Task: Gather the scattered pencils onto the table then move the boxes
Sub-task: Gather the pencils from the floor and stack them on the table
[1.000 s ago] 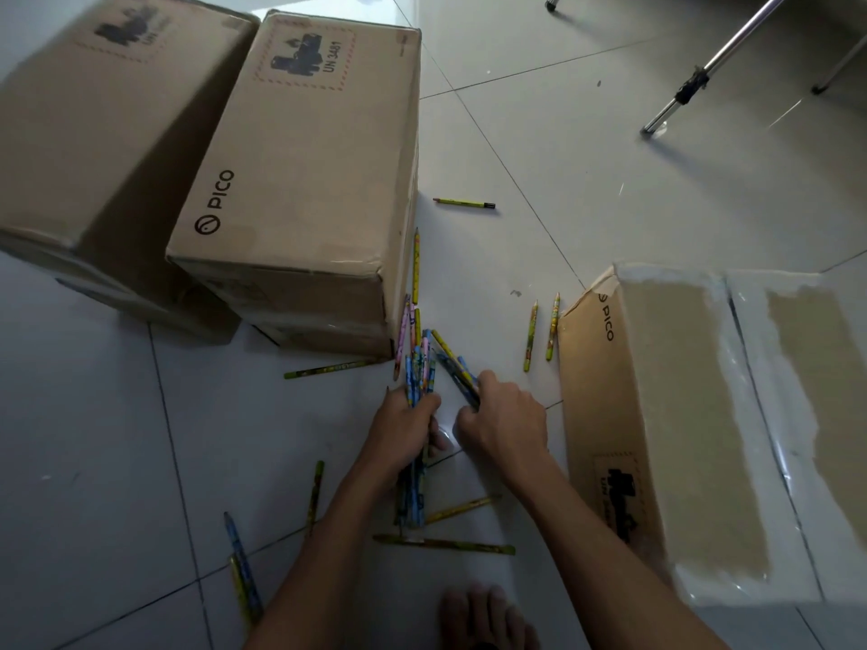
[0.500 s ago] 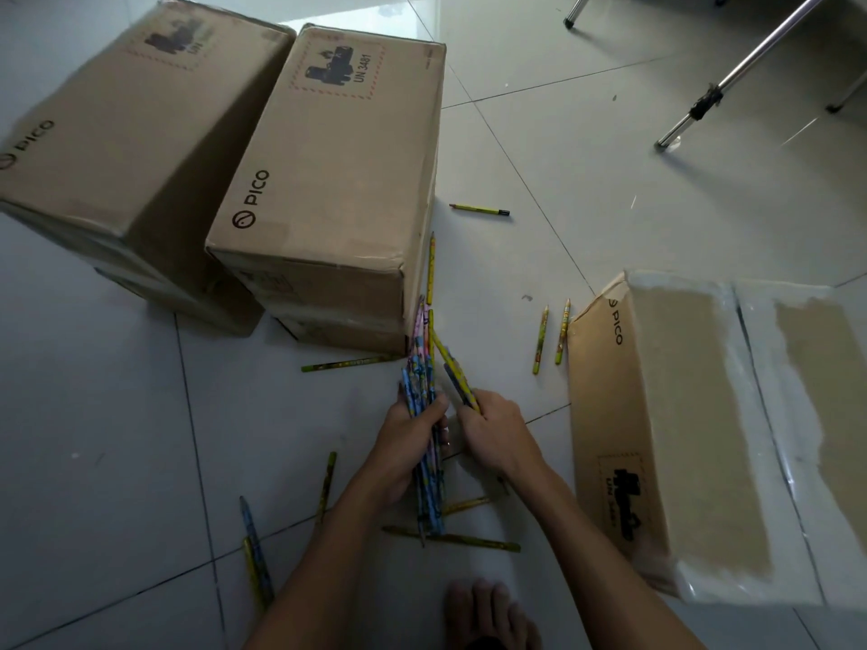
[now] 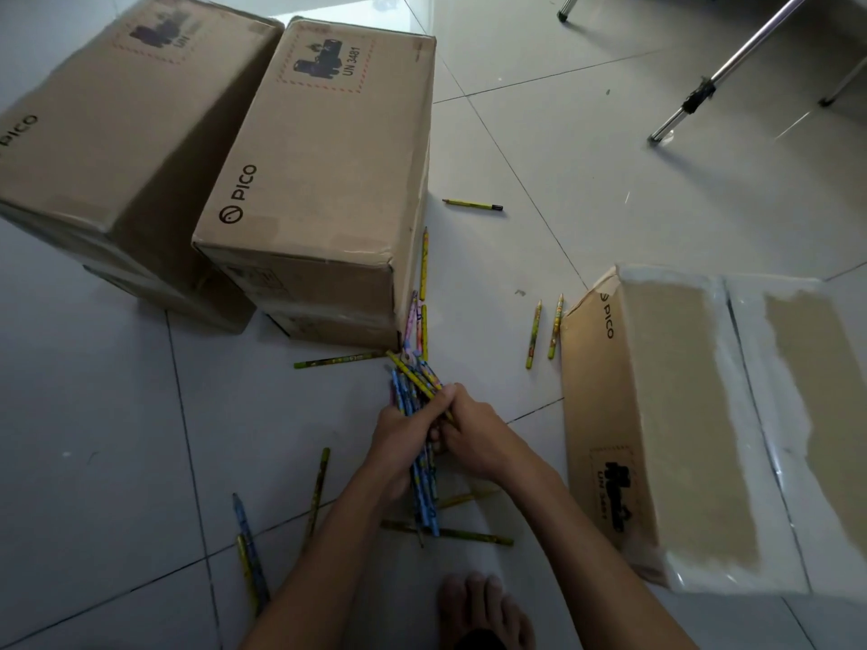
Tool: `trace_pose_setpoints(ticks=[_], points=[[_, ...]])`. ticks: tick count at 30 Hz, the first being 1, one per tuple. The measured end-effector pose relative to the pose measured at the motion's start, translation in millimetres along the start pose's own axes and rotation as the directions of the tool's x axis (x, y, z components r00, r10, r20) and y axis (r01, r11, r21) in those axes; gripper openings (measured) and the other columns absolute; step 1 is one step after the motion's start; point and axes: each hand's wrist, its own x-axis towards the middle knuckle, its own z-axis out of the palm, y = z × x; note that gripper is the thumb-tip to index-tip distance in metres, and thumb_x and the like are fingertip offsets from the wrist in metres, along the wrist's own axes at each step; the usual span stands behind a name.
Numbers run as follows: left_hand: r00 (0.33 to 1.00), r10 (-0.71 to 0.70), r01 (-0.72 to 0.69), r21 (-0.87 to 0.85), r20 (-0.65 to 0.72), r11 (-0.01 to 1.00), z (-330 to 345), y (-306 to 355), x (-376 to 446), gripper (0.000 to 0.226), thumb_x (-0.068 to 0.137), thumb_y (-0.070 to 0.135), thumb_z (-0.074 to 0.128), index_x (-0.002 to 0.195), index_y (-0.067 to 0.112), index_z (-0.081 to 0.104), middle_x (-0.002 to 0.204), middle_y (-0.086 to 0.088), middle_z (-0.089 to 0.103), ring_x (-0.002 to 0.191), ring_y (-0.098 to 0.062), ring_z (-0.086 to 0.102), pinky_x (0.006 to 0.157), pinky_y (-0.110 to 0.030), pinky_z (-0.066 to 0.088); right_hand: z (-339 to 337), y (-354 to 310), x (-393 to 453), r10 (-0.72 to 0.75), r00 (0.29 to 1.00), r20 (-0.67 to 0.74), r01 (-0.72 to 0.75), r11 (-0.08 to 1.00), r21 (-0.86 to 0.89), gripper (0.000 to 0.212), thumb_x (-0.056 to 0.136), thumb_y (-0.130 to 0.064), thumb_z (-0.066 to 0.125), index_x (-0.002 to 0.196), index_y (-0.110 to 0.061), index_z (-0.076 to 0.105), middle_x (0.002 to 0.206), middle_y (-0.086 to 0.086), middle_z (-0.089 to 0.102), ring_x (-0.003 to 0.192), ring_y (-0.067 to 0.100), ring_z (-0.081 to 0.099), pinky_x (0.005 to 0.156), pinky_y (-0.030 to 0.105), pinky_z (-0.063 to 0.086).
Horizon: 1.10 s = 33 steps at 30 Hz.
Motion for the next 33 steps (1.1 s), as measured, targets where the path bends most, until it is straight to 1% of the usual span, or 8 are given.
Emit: trace_pose_setpoints(ticks=[5, 10, 15, 17, 19, 24, 28, 33], points=[[0.999, -0.038, 0.037, -0.034, -0.033, 0.999, -2.6, 3.9, -1.4, 0.033, 0.078, 0.037, 0.082, 0.07, 0.01, 0.064, 0.053, -0.004, 0.051, 0.046, -0.018, 0.05, 0.05, -0.028, 0.046, -5.1, -2.2, -2.6, -0.011, 0.995, 0.1, 0.014, 0.999, -0.034, 0.042, 0.094, -0.014, 0.06, 0.131, -0.014, 0.042, 0.119, 0.012, 0.062, 0.102, 0.028, 0.062, 0.074, 0.032, 0.044], [0.998, -0.03, 0.032, 0.034, -0.061, 0.999, -4.4, 8.2, -8.5, 0.027, 0.082, 0.033, 0.078, 0.073, 0.01, 0.067, 0.052, -0.003, 0.053, 0.045, -0.016, 0.05, 0.048, -0.025, 0.045, -20.8, -10.1, -5.4, 0.001, 0.966, 0.257, 0.024, 0.995, -0.094, 0.054, 0.081, -0.02, 0.074, 0.129, -0.018, 0.049, 0.112, 0.002, 0.061, 0.099, 0.022, 0.061, 0.076, 0.033, 0.052], [1.0, 0.002, -0.006, 0.241, 0.019, 0.971, -20.9, 25.7, -17.2, 0.027, 0.083, 0.032, 0.075, 0.074, 0.008, 0.069, 0.057, -0.01, 0.054, 0.043, -0.018, 0.048, 0.047, -0.027, 0.044, -39.8, -12.8, 0.4, 0.001, 0.959, 0.283, 0.021, 0.997, -0.073, 0.019, 0.081, -0.023, 0.07, 0.099, -0.017, 0.073, 0.098, 0.004, 0.072, 0.09, 0.021, 0.067, 0.077, 0.036, 0.055], [1.0, 0.025, -0.02, 0.31, -0.012, 0.95, -30.2, 33.4, -19.9, 0.026, 0.082, 0.03, 0.073, 0.07, 0.008, 0.068, 0.055, -0.009, 0.057, 0.044, -0.018, 0.051, 0.046, -0.025, 0.043, -42.2, -10.7, 7.1, 0.011, 0.978, 0.21, -0.013, 1.0, 0.009, 0.011, 0.087, -0.019, 0.065, 0.093, -0.018, 0.073, 0.095, 0.003, 0.073, 0.087, 0.019, 0.069, 0.078, 0.036, 0.058], [0.998, 0.041, -0.018, 0.349, -0.057, 0.937, -40.7, 38.5, -22.1, 0.021, 0.082, 0.026, 0.073, 0.07, 0.009, 0.069, 0.053, -0.005, 0.061, 0.044, -0.015, 0.058, 0.043, -0.02, 0.043, -41.1, -8.5, 17.3, 0.028, 0.998, 0.053, -0.031, 0.999, 0.043, 0.01, 0.09, -0.018, 0.062, 0.082, -0.02, 0.069, 0.093, 0.004, 0.072, 0.087, 0.021, 0.069, 0.08, 0.038, 0.059], [0.987, 0.057, 0.008, 0.402, -0.148, 0.915, -63.6, 36.8, -25.9, 0.027, 0.081, 0.026, 0.071, 0.06, 0.017, 0.056, 0.05, 0.002, 0.053, 0.047, -0.013, 0.052, 0.046, -0.019, 0.04, -23.8, -5.2, 42.1, 0.081, 0.966, -0.244, -0.07, 0.996, 0.054, 0.007, 0.087, -0.023, 0.067, 0.081, -0.022, 0.066, 0.086, 0.002, 0.07, 0.081, 0.018, 0.066, 0.072, 0.032, 0.054], [0.976, 0.053, 0.026, 0.355, -0.211, 0.935, -80.8, 33.7, -31.0, 0.025, 0.085, 0.027, 0.069, 0.068, 0.016, 0.054, 0.057, 0.0, 0.047, 0.049, -0.013, 0.046, 0.045, -0.019, 0.036, -9.2, -17.2, 47.2, 0.056, 0.932, -0.357, -0.05, 0.998, 0.024, 0.006, 0.086, -0.026, 0.069, 0.082, -0.021, 0.067, 0.077, -0.005, 0.064, 0.074, 0.016, 0.063, 0.066, 0.031, 0.052], [0.965, 0.034, 0.052, 0.315, -0.261, 0.948, -99.1, 34.4, -34.9, 0.021, 0.084, 0.027, 0.071, 0.075, 0.013, 0.058, 0.066, -0.004, 0.049, 0.054, -0.016, 0.047, 0.049, -0.021, 0.037, 13.0, -26.3, 46.3, 0.034, 0.919, -0.392, -0.074, 0.993, -0.087, 0.015, 0.08, -0.031, 0.073, 0.076, -0.02, 0.064, 0.074, 0.001, 0.067, 0.069, 0.023, 0.064, 0.062, 0.035, 0.056]])
